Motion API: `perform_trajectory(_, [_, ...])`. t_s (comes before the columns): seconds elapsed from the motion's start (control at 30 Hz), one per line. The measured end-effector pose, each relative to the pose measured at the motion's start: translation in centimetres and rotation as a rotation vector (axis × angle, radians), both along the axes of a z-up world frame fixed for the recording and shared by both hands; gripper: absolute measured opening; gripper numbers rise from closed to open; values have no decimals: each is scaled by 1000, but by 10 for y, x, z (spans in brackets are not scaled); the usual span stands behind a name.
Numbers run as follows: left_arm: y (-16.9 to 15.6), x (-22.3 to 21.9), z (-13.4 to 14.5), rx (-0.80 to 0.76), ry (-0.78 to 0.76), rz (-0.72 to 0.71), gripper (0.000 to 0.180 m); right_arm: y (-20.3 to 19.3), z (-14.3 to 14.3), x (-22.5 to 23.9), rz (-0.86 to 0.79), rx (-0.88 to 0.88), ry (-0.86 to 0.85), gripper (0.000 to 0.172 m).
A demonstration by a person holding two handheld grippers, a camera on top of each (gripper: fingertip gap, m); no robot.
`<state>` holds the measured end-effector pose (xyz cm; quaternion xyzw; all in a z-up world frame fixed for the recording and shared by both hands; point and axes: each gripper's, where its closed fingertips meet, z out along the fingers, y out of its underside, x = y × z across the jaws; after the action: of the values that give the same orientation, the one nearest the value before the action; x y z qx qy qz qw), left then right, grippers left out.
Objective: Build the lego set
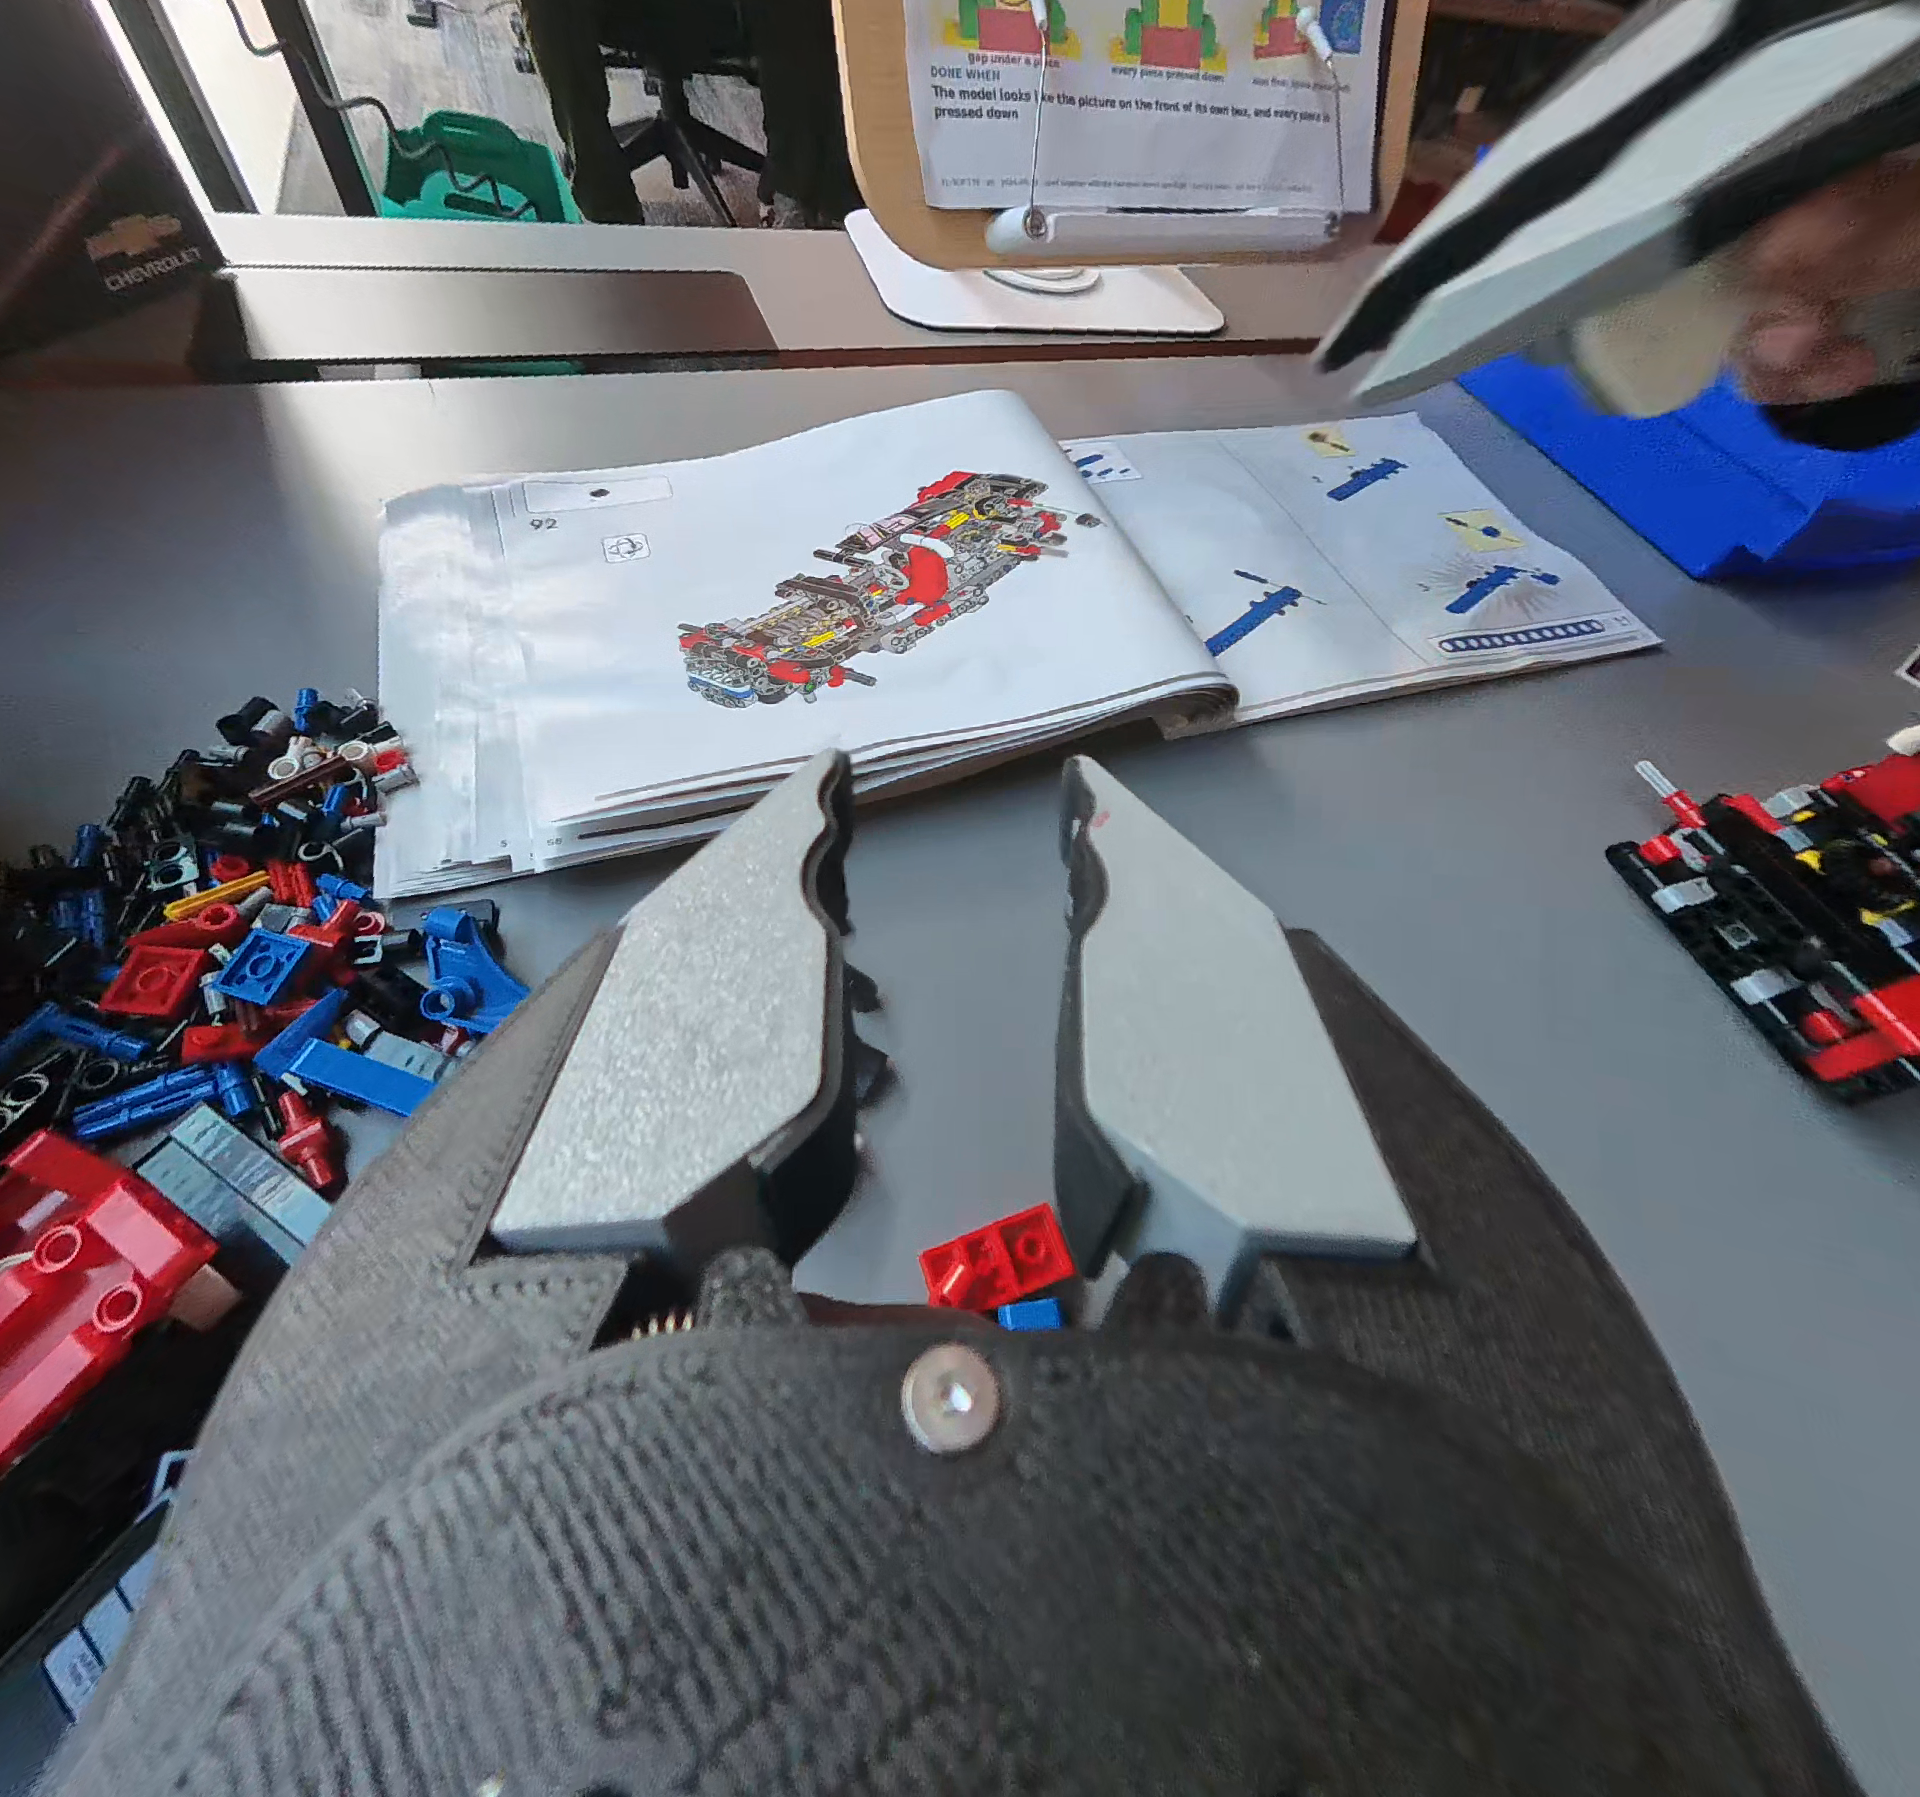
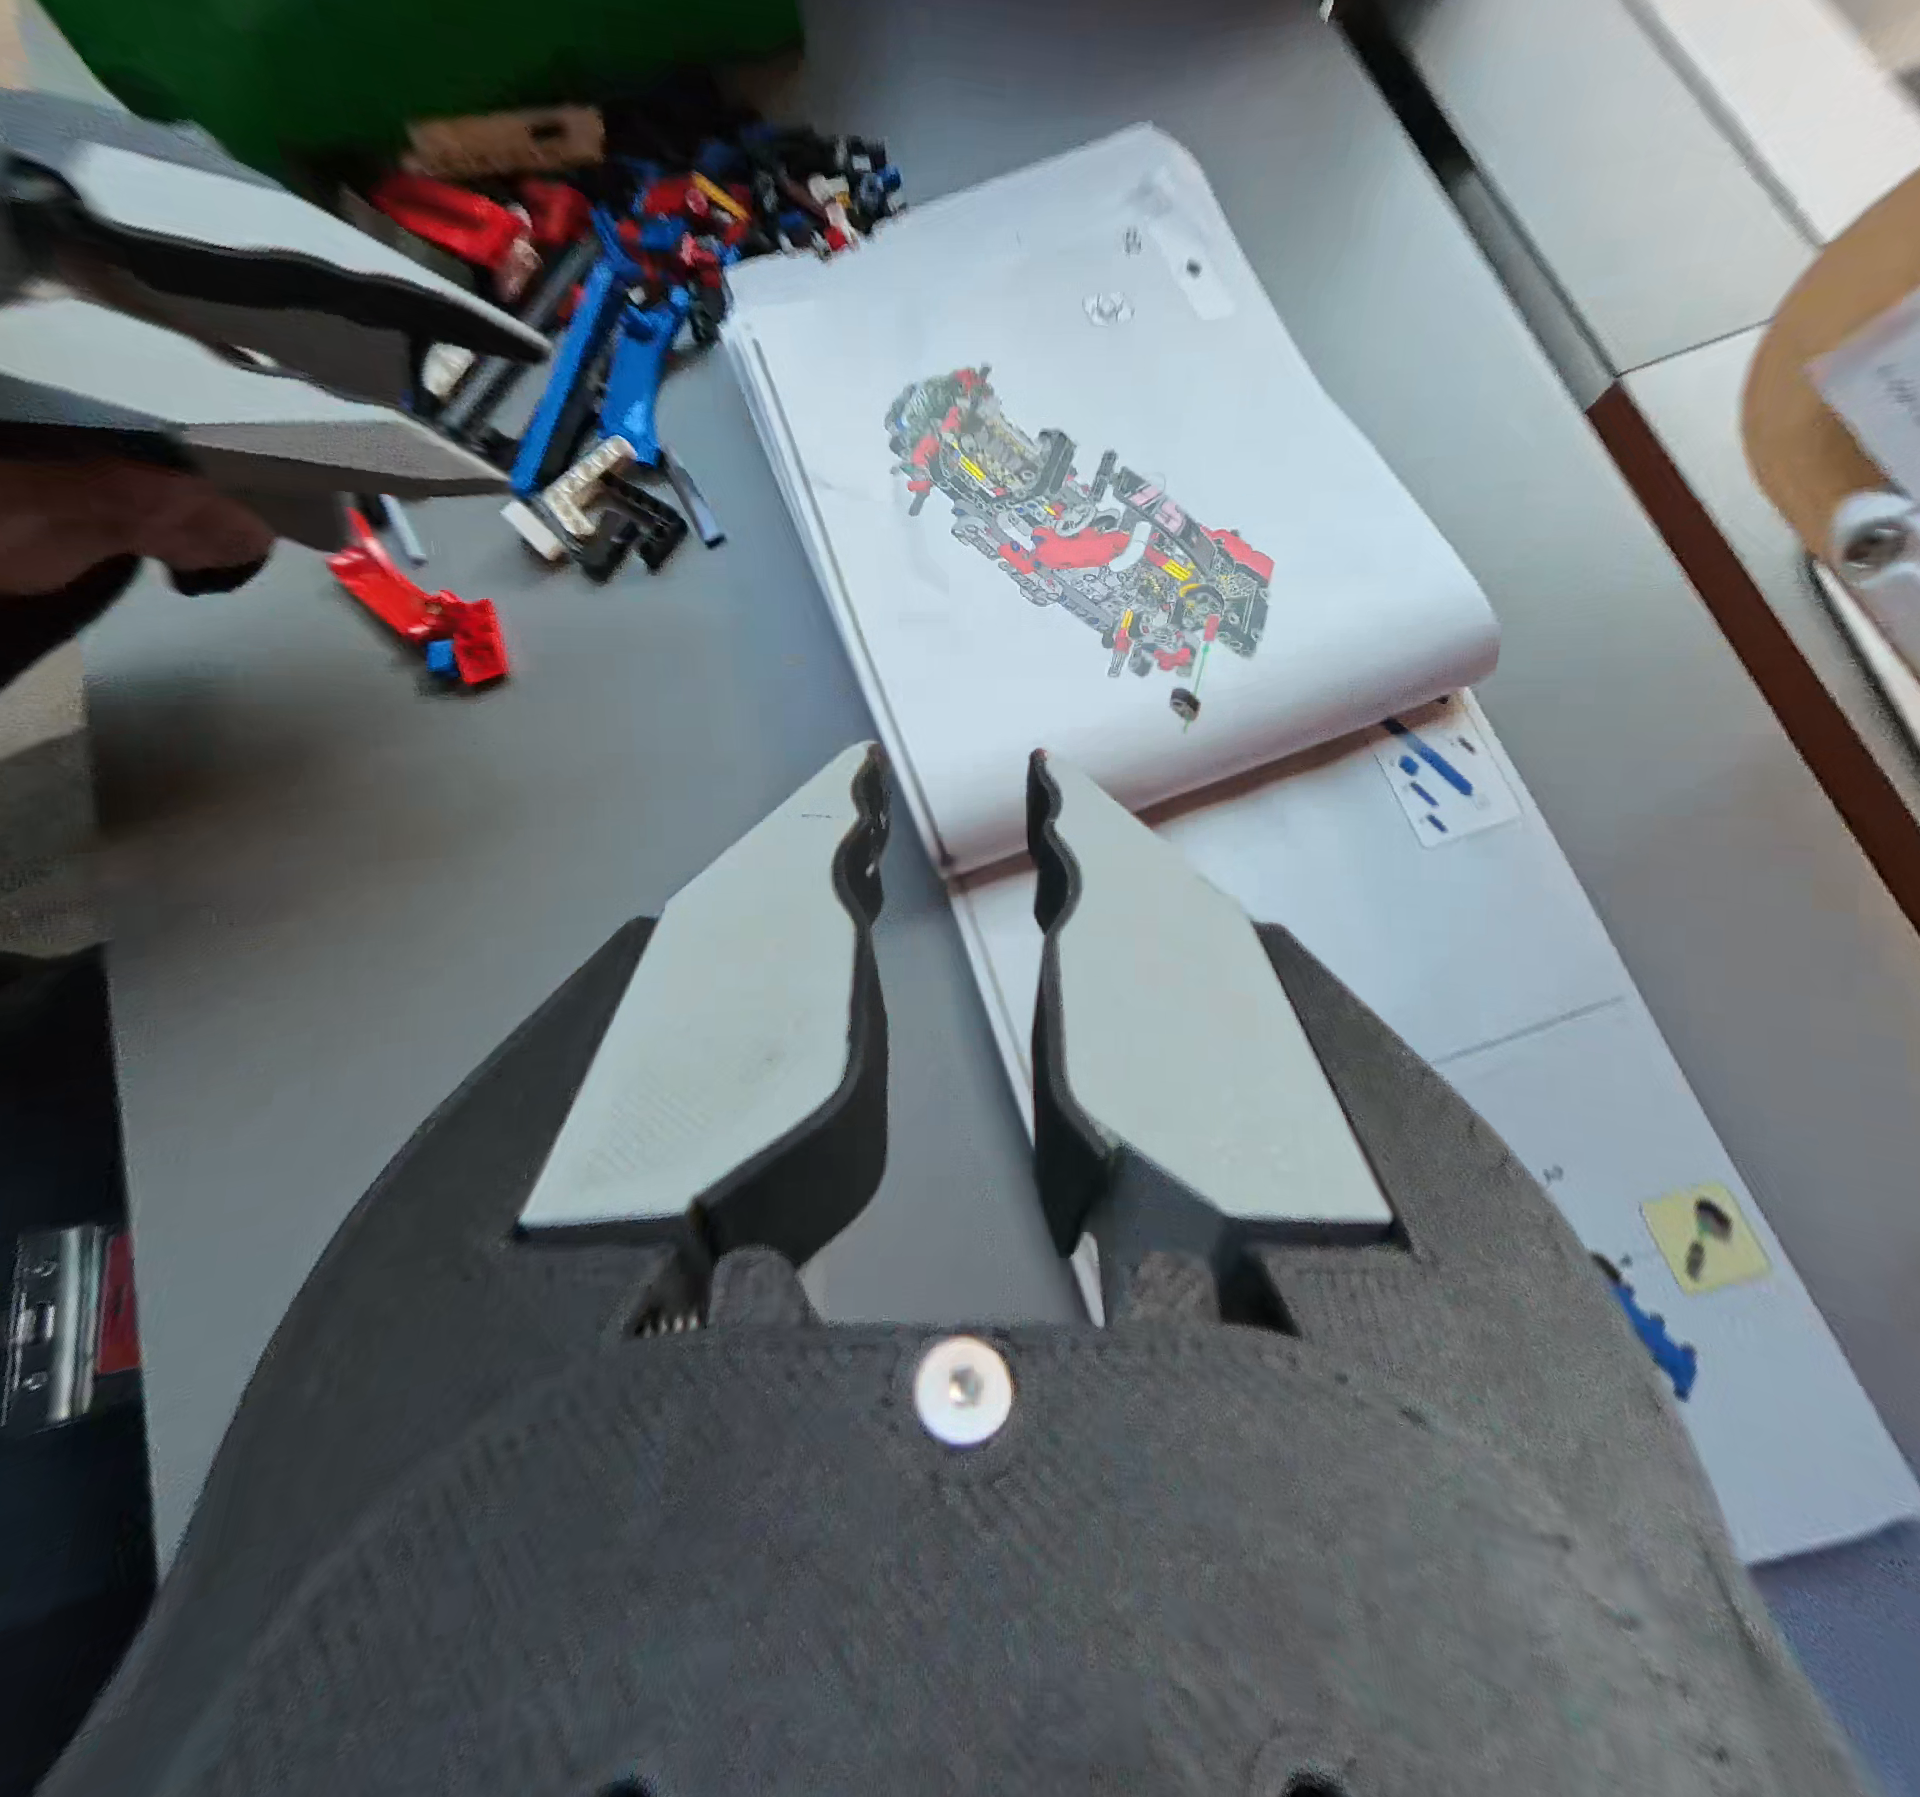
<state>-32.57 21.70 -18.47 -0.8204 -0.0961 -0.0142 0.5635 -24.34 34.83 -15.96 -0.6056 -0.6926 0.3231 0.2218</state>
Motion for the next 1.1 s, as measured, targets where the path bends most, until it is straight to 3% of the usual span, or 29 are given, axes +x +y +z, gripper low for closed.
perform_trajectory(0.1, [3, 5, -9, -37, -9, -21, 47, -8, 36, 60, -37, -7, 190, 27])
perform_trajectory(0.23, [8, 20, -7, -24, -35, -71, 48, -17, 54, 151, -149, 37, 353, 27])
perform_trajectory(0.4, [1, 27, 5, -29, 26, -87, 47, -30, 44, 254, -325, 83, 464, 29])
perform_trajectory(0.53, [-20, 27, 18, -5, 6, -55, 47, -45, 21, 305, -401, 49, 507, 28])
perform_trajectory(0.77, [-78, 51, -11, -21, 42, -81, 48, -59, -4, 330, -446, 46, 637, 28])
perform_trajectory(0.93, [-102, 60, -2, 61, 145, -167, 47, -57, 9, 323, -444, 122, 715, 29])
perform_trajectory(1.1, [-101, 61, 4, 133, 273, -327, 47, -19, 25, 321, -560, 293, 776, 29])
